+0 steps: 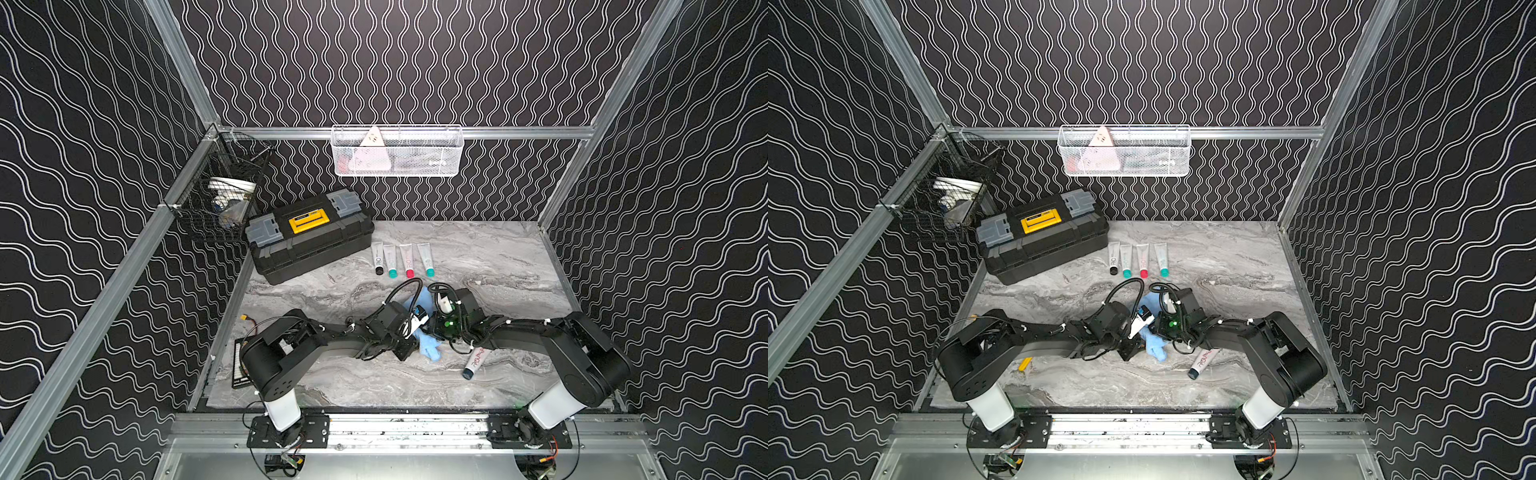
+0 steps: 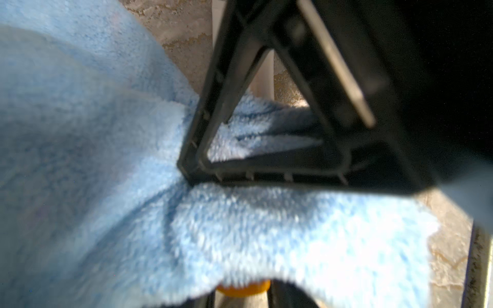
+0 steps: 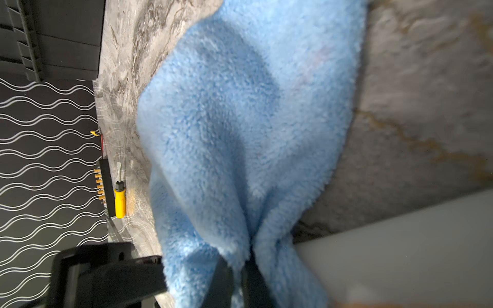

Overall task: Wipe the surface of the toothpaste tube
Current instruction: Wipe the dirt from the toothpaste tube.

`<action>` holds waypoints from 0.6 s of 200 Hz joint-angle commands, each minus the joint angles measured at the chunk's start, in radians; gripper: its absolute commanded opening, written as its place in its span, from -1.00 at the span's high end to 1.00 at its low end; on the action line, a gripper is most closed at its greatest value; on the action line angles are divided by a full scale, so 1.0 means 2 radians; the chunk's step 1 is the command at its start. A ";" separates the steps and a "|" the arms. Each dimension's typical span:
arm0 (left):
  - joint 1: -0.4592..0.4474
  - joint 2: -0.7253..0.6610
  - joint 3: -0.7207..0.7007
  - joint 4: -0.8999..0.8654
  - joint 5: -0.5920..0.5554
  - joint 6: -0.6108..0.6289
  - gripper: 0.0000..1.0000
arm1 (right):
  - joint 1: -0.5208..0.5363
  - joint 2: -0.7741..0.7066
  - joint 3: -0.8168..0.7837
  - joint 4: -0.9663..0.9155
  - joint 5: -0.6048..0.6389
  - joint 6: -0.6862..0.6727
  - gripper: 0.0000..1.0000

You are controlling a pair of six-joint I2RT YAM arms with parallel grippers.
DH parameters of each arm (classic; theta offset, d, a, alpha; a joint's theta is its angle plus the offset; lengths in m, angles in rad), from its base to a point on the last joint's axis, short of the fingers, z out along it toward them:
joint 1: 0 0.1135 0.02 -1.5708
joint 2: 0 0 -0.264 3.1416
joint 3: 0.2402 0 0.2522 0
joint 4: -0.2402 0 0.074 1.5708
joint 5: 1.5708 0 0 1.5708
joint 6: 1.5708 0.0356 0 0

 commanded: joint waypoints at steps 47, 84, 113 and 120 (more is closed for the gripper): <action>0.006 -0.005 -0.002 0.020 -0.025 -0.009 0.69 | -0.097 -0.019 -0.007 -0.142 0.064 -0.064 1.00; 0.006 -0.004 -0.001 0.016 -0.022 -0.009 0.69 | -0.103 -0.032 0.033 -0.177 0.098 -0.087 1.00; 0.008 -0.005 -0.002 0.016 -0.022 -0.009 0.69 | -0.103 -0.028 0.060 -0.198 0.114 -0.107 1.00; 0.008 -0.005 -0.001 0.016 -0.022 -0.009 0.69 | -0.103 -0.026 0.062 -0.196 0.114 -0.109 1.00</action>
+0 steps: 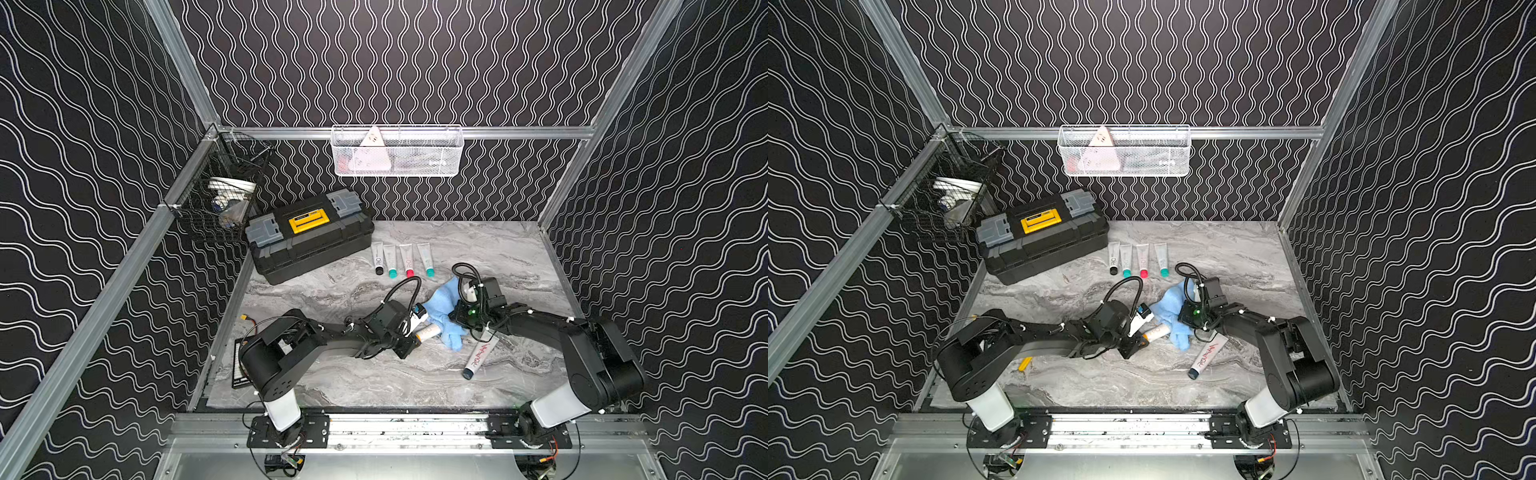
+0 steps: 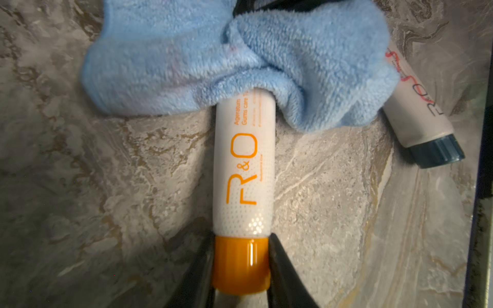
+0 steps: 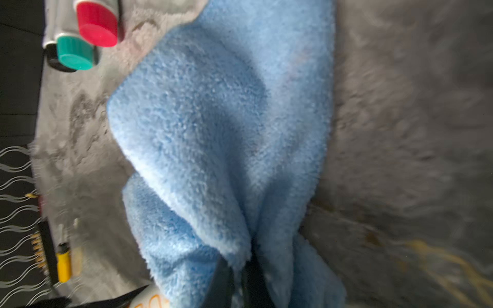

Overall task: Wipe the surface of the toothpaste tube
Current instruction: Wipe the dirt from the toothpaste tube.

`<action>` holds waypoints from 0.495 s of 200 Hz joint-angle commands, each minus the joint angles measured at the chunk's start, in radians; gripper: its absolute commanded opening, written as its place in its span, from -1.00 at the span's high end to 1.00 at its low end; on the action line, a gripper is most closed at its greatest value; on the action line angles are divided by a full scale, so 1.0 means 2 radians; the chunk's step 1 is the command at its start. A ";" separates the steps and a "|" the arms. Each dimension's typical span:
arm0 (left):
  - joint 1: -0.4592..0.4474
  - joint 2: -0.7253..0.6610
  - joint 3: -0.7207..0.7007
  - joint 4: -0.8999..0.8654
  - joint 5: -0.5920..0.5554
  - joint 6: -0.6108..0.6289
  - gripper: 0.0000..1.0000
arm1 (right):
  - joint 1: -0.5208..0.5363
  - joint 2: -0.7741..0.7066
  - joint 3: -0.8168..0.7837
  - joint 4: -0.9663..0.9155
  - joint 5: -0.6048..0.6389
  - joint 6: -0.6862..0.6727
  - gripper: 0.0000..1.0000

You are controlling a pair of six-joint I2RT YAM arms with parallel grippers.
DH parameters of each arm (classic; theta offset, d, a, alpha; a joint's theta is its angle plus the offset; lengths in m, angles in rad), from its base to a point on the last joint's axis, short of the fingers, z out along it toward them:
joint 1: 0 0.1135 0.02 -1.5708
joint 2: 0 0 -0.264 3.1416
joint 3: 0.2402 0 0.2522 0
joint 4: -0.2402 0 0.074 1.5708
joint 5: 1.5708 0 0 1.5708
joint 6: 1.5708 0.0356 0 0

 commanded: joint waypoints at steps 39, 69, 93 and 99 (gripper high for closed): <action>0.005 -0.002 -0.001 0.006 -0.020 -0.011 0.69 | 0.002 0.010 0.004 -0.039 0.016 -0.015 1.00; 0.007 0.001 0.001 0.006 -0.018 -0.012 0.69 | 0.016 0.006 -0.005 -0.028 -0.012 -0.007 1.00; 0.008 0.003 0.002 0.006 -0.017 -0.013 0.69 | 0.035 0.002 -0.009 -0.019 -0.027 0.002 1.00; 0.008 0.002 0.002 0.006 -0.017 -0.013 0.69 | 0.039 0.001 -0.009 -0.016 -0.031 0.006 1.00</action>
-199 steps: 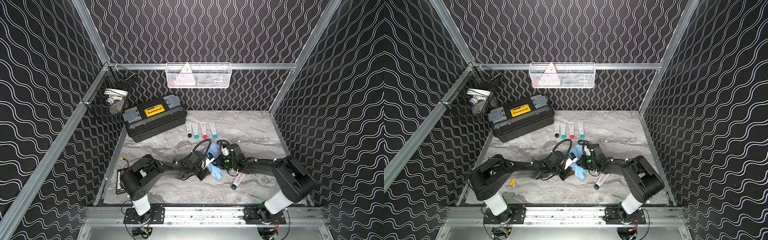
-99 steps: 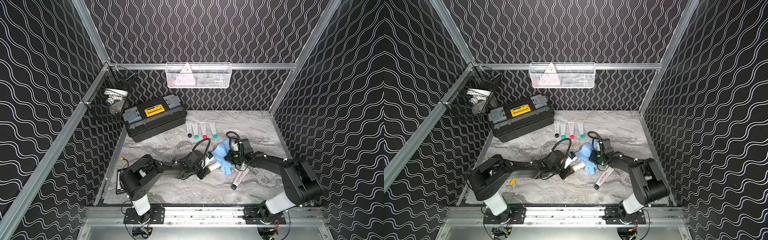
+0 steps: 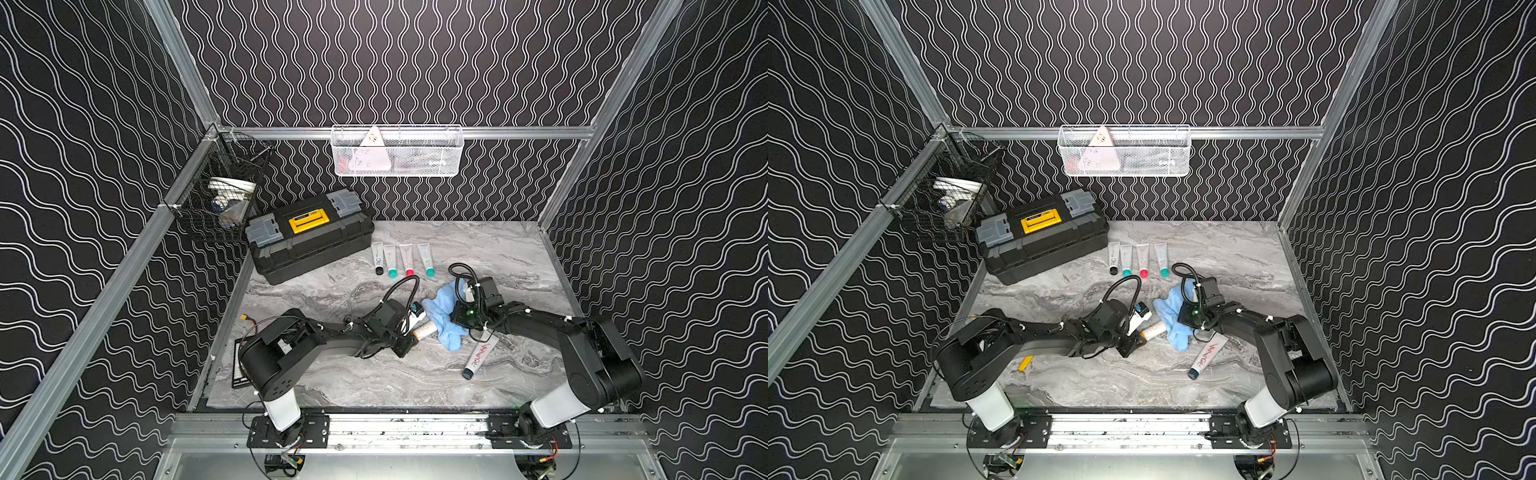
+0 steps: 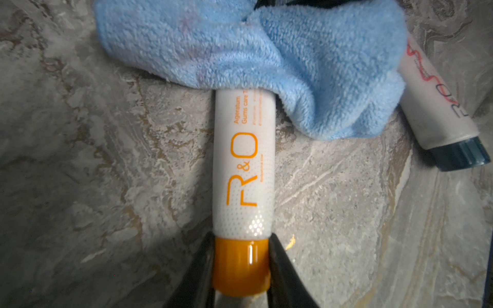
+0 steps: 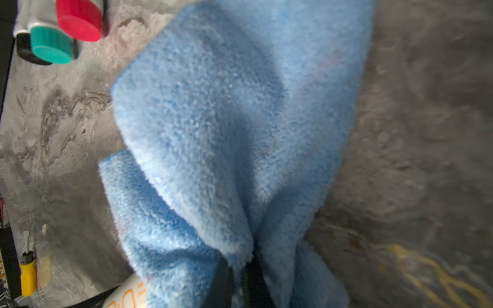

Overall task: Wipe the surface of the toothpaste tube
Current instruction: Wipe the dirt from the toothpaste tube.

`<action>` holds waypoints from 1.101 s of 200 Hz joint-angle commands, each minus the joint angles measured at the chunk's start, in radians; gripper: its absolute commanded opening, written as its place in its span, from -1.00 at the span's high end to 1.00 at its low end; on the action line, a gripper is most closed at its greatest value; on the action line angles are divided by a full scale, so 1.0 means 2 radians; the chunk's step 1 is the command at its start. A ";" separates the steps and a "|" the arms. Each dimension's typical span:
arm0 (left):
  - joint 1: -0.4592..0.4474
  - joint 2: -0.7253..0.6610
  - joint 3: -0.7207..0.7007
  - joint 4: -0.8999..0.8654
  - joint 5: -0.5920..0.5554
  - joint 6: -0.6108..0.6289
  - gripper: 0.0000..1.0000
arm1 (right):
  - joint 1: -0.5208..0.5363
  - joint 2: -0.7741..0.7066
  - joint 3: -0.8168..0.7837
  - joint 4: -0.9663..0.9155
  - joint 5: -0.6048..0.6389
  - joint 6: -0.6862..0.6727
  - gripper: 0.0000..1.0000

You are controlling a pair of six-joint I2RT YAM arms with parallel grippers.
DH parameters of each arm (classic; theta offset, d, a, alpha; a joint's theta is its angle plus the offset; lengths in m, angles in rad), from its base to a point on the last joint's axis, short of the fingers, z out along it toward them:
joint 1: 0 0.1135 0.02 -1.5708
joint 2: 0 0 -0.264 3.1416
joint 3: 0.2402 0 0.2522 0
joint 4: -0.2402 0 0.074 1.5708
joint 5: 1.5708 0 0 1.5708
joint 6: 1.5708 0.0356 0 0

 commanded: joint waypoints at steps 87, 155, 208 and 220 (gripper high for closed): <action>0.008 -0.001 -0.001 0.017 -0.004 -0.016 0.69 | 0.107 -0.003 -0.031 0.045 -0.086 0.095 1.00; 0.010 -0.004 -0.007 0.030 0.003 -0.025 0.68 | 0.104 -0.025 -0.004 0.002 -0.078 0.082 1.00; 0.008 0.008 0.009 0.033 -0.018 -0.063 0.73 | 0.008 -0.063 0.048 -0.072 -0.088 0.040 1.00; 0.003 0.009 0.015 0.034 -0.031 -0.078 0.73 | -0.017 -0.075 0.066 -0.094 -0.088 0.026 1.00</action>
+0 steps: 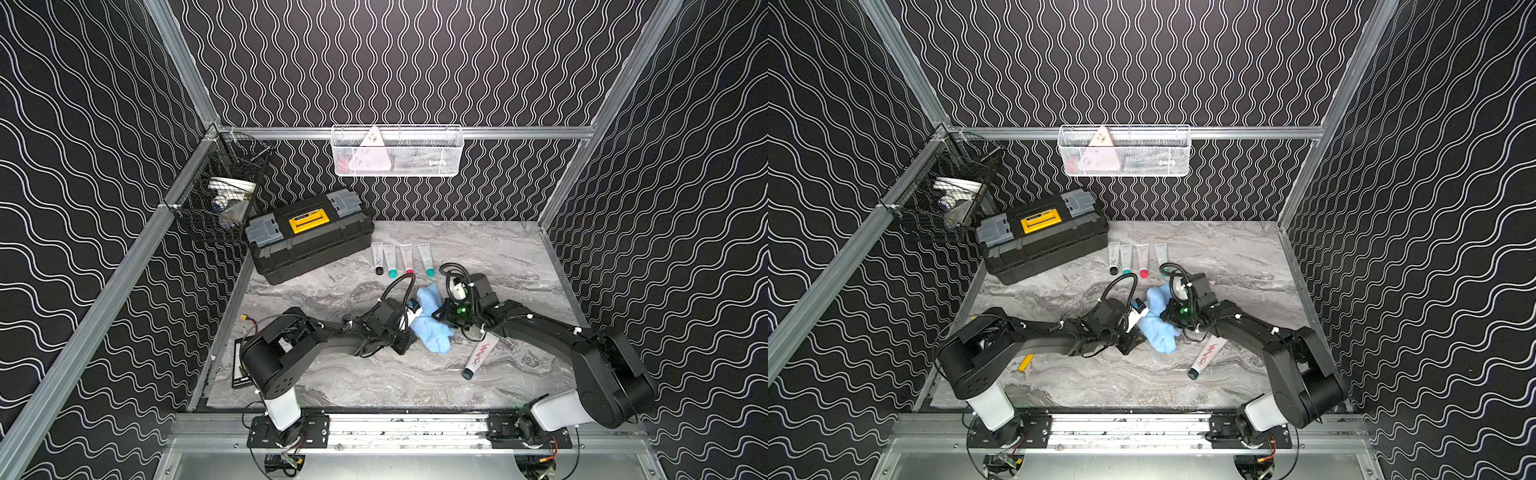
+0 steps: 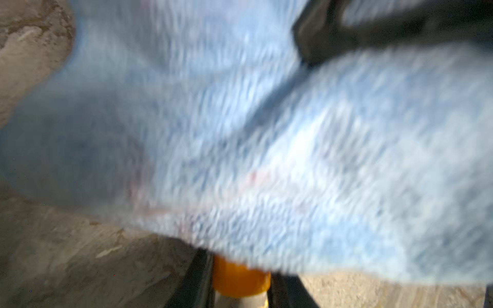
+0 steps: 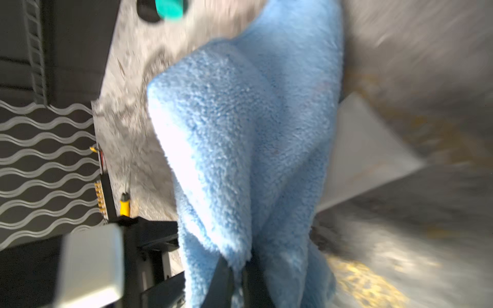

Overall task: Wipe the surface of the toothpaste tube
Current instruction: Wipe the dirt from the toothpaste tube, then move the toothpaste to the center of the board.

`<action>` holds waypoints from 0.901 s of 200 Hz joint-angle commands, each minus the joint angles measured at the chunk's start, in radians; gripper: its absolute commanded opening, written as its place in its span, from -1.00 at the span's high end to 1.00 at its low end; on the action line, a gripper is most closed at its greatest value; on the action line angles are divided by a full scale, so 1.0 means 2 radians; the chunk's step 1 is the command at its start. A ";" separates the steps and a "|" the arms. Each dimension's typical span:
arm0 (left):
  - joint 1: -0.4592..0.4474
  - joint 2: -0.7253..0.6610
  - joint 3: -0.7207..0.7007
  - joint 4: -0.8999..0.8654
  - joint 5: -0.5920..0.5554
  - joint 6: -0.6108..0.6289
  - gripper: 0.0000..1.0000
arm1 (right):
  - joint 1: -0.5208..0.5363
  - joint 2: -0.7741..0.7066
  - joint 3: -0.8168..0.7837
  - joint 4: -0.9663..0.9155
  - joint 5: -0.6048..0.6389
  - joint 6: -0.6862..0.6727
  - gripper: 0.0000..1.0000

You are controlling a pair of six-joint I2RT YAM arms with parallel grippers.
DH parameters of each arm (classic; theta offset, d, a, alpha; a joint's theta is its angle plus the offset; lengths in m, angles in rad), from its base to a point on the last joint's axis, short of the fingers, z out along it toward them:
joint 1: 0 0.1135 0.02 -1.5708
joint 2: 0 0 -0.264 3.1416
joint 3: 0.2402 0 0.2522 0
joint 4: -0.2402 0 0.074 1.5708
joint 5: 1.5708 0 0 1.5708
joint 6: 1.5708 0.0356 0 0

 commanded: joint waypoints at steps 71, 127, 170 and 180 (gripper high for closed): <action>-0.048 0.065 0.111 -0.023 -0.122 -0.099 0.75 | -0.167 -0.066 0.111 -0.154 0.004 -0.081 1.00; -0.068 0.145 0.226 -0.052 -0.186 -0.179 0.71 | -0.197 -0.135 0.066 -0.129 0.089 -0.058 1.00; -0.064 0.213 0.326 -0.087 -0.228 -0.251 0.69 | -0.199 -0.140 0.057 -0.127 0.110 -0.050 1.00; -0.063 0.234 0.356 -0.100 -0.238 -0.263 0.70 | -0.200 -0.138 0.056 -0.130 0.125 -0.042 1.00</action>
